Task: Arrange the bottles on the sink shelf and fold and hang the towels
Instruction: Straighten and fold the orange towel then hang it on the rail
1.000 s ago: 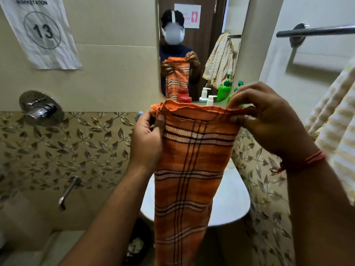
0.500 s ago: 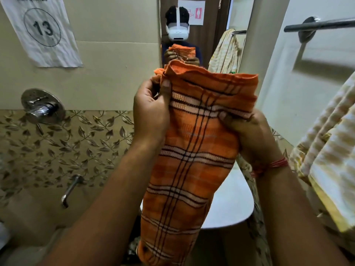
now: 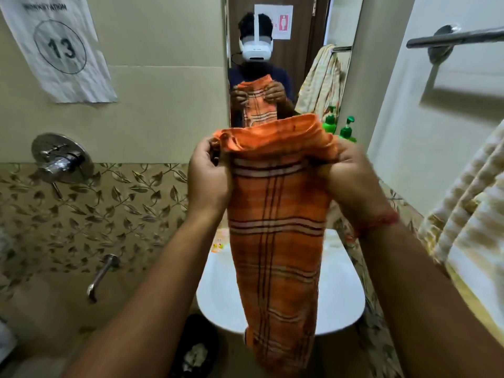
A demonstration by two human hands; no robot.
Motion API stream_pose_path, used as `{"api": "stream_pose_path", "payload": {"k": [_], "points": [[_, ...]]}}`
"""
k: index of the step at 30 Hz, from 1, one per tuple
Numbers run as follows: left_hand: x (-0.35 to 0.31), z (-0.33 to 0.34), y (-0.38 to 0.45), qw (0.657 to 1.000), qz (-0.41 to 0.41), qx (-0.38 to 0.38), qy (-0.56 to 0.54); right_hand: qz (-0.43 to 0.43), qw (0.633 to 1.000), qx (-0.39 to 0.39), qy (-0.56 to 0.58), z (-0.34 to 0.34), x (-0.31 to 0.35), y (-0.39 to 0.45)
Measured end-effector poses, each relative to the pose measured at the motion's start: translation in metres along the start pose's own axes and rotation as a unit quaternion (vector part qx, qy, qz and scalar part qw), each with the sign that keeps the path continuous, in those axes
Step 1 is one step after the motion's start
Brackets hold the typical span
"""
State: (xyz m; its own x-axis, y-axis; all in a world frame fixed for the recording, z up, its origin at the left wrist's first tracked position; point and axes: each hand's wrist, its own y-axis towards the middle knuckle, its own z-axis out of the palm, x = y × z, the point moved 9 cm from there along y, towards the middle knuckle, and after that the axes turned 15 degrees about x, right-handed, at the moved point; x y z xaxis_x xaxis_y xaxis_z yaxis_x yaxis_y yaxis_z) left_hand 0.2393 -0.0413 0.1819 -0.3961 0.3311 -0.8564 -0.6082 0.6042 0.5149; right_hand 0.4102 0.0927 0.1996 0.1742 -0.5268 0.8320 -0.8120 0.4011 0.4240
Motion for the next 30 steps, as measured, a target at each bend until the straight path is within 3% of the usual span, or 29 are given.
{"api": "stream_pose_path", "payload": {"k": [1,5,9,16,18,20,25,28,30], "points": [[0.001,0.0,0.0,1.0,-0.001,0.003,-0.006,-0.003,0.999,-0.007,0.043,-0.003,-0.001,-0.002],[-0.011,0.001,0.003,1.0,0.028,0.003,0.003,0.005,0.992,0.099,0.083,0.011,0.005,-0.003],[-0.019,0.013,0.004,0.998,0.034,0.019,-0.043,-0.009,0.994,-0.013,0.112,-0.022,0.004,-0.001],[-0.017,0.02,0.006,0.99,0.008,0.049,-0.133,-0.001,0.979,-0.016,0.201,-0.022,-0.002,-0.001],[-0.007,0.026,0.008,0.976,-0.009,0.095,-0.194,0.01,0.977,-0.025,0.214,-0.02,-0.009,-0.001],[0.005,0.038,0.006,0.954,-0.026,0.189,-0.229,0.017,0.974,-0.037,0.225,-0.019,-0.014,-0.001],[0.058,0.063,-0.038,0.901,-0.119,0.38,-0.17,0.03,0.976,-0.032,0.212,-0.019,-0.01,0.008],[0.071,0.074,-0.054,0.89,-0.135,0.392,-0.191,0.033,0.971,-0.045,0.232,-0.026,-0.01,0.015],[0.062,0.071,-0.046,0.91,-0.109,0.323,-0.235,0.009,0.963,0.034,0.268,-0.022,-0.012,0.015]]}}
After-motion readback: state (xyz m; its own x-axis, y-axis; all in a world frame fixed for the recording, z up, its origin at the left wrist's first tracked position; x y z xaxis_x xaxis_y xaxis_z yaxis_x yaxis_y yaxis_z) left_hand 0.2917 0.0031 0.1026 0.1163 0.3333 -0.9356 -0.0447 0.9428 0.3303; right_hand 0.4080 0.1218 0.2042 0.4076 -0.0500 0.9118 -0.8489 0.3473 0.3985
